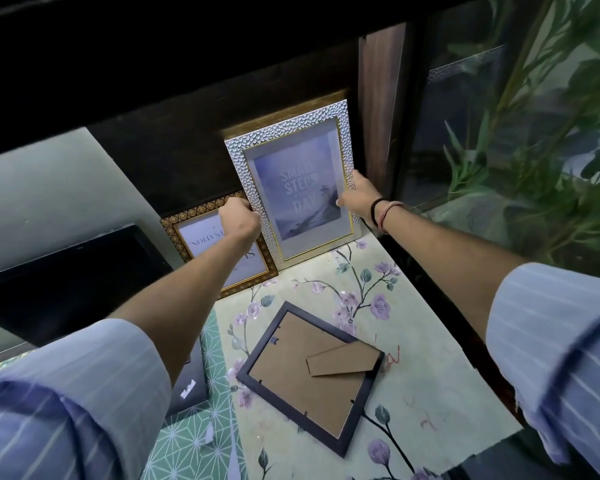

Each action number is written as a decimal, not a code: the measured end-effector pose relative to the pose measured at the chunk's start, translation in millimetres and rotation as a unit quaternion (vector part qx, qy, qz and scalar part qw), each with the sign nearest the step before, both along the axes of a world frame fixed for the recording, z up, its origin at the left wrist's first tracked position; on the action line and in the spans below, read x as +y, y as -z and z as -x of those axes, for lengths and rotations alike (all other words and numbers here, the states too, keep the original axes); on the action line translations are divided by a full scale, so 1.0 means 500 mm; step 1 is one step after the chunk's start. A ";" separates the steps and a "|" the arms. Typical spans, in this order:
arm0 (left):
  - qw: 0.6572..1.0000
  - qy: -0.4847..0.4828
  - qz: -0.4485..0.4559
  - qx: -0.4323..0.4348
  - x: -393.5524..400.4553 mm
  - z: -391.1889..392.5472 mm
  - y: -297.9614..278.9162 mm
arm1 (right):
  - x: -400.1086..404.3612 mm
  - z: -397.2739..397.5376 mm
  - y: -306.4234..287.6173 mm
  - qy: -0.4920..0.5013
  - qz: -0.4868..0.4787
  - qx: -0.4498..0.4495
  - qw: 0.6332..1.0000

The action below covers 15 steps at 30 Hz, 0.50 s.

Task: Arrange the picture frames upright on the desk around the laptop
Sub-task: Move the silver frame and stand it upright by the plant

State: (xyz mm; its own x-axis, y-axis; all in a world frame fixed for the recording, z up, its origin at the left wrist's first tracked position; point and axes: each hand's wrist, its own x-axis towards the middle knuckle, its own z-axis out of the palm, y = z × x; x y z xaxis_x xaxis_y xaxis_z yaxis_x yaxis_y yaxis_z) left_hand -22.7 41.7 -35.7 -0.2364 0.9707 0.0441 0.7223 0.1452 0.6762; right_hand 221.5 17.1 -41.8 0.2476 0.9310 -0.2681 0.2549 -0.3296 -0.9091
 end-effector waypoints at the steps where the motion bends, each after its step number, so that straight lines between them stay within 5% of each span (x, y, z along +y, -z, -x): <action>1: 1.000 -0.003 0.013 -0.003 -0.001 0.007 0.005 | -0.010 0.012 0.007 0.014 -0.001 -0.006 1.000; 9: 0.994 -0.057 0.079 -0.054 -0.130 0.113 0.052 | -0.118 0.150 0.100 -0.072 0.084 -0.037 0.993; 15: 0.971 -0.104 0.140 -0.165 -0.252 0.189 0.051 | -0.227 0.261 0.076 -0.035 0.101 0.116 0.987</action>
